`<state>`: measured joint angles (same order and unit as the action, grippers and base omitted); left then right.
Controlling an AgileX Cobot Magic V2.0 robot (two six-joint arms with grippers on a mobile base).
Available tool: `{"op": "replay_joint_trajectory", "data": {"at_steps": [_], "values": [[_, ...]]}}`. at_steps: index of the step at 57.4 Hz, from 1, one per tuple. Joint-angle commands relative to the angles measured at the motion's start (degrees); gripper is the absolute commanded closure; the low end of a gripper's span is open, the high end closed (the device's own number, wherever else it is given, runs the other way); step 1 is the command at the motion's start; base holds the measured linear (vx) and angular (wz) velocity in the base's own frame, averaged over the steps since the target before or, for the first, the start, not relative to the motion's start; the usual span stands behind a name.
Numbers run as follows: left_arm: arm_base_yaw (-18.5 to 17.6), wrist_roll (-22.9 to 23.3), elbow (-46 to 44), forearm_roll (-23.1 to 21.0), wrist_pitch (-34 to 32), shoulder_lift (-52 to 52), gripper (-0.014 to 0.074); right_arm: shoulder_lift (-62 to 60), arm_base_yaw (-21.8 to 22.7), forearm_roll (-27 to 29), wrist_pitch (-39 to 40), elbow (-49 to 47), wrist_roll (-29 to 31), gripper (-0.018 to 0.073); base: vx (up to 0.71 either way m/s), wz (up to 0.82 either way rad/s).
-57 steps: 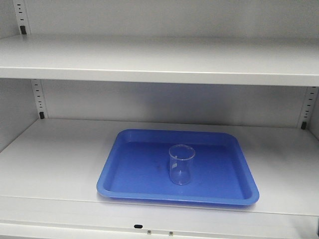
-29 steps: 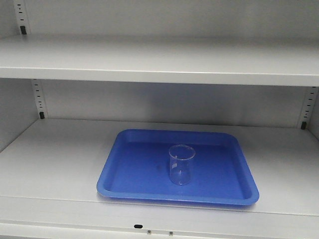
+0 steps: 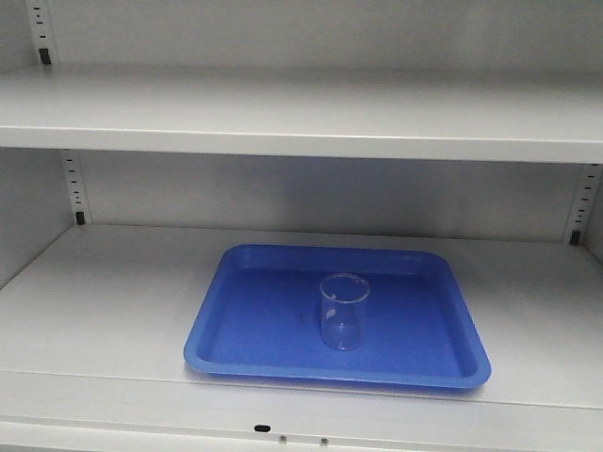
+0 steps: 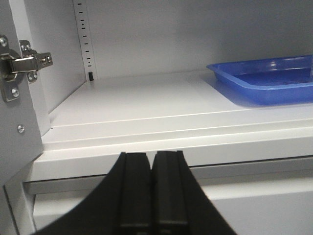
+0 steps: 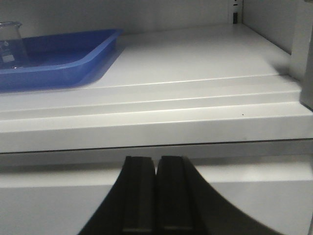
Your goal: Pick beaker and place in left cabinet
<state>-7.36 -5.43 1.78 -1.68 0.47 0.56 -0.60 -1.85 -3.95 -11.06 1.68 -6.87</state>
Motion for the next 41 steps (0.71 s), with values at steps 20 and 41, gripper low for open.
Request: {"op": "replay_joint_trajectory", "data": {"at_steps": [20, 41], "values": [[0.0, 0.2, 0.9, -0.4, -4.8, 1.0, 0.0595, -0.2, 0.2, -0.6, 4.4, 0.4, 0.0, 0.0565, 0.00, 0.00], [0.0, 0.2, 0.9, -0.4, -4.8, 1.0, 0.0595, -0.2, 0.2, -0.6, 4.4, 0.4, 0.0, 0.0565, 0.00, 0.00]]}}
